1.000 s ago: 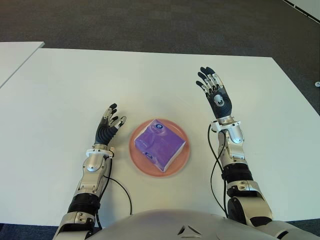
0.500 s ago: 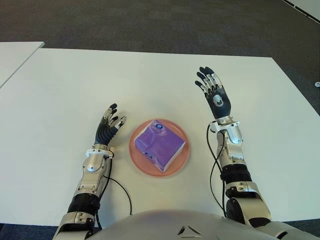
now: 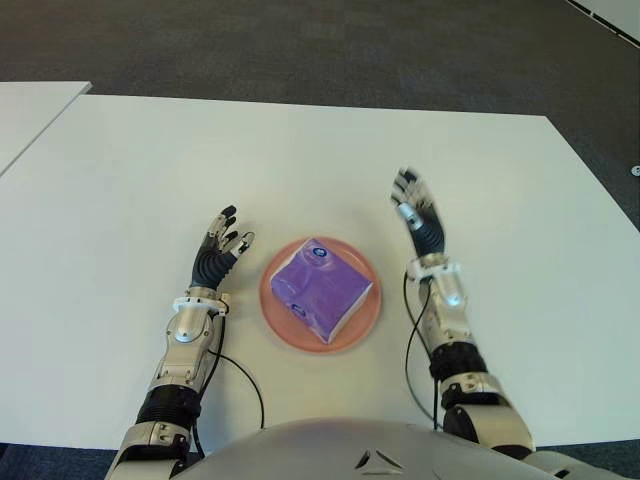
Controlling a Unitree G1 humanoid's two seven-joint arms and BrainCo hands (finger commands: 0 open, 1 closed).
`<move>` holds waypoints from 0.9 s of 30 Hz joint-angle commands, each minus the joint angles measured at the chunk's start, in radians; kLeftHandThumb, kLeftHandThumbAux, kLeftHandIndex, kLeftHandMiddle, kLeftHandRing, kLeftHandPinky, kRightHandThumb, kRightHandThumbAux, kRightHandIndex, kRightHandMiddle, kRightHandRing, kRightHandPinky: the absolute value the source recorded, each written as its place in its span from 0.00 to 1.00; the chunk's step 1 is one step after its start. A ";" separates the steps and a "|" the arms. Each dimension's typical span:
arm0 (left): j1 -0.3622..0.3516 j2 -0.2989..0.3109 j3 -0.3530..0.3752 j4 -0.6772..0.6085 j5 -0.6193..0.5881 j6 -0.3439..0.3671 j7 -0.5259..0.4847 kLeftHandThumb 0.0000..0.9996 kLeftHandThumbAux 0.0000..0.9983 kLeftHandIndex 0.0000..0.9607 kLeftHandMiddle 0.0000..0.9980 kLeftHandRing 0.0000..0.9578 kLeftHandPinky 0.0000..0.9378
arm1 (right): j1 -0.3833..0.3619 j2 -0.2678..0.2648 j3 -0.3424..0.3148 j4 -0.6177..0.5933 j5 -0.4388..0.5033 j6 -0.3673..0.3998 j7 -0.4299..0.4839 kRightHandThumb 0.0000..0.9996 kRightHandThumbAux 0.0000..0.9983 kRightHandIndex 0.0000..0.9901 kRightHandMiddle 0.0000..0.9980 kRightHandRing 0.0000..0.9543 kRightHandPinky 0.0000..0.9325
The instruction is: Put the tissue paper into the plate.
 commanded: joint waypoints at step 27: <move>0.073 -0.010 -0.010 0.055 0.008 0.069 -0.011 0.09 0.62 0.00 0.00 0.00 0.00 | 0.044 0.075 -0.065 0.180 -0.023 -0.071 -0.043 0.00 0.58 0.00 0.00 0.00 0.00</move>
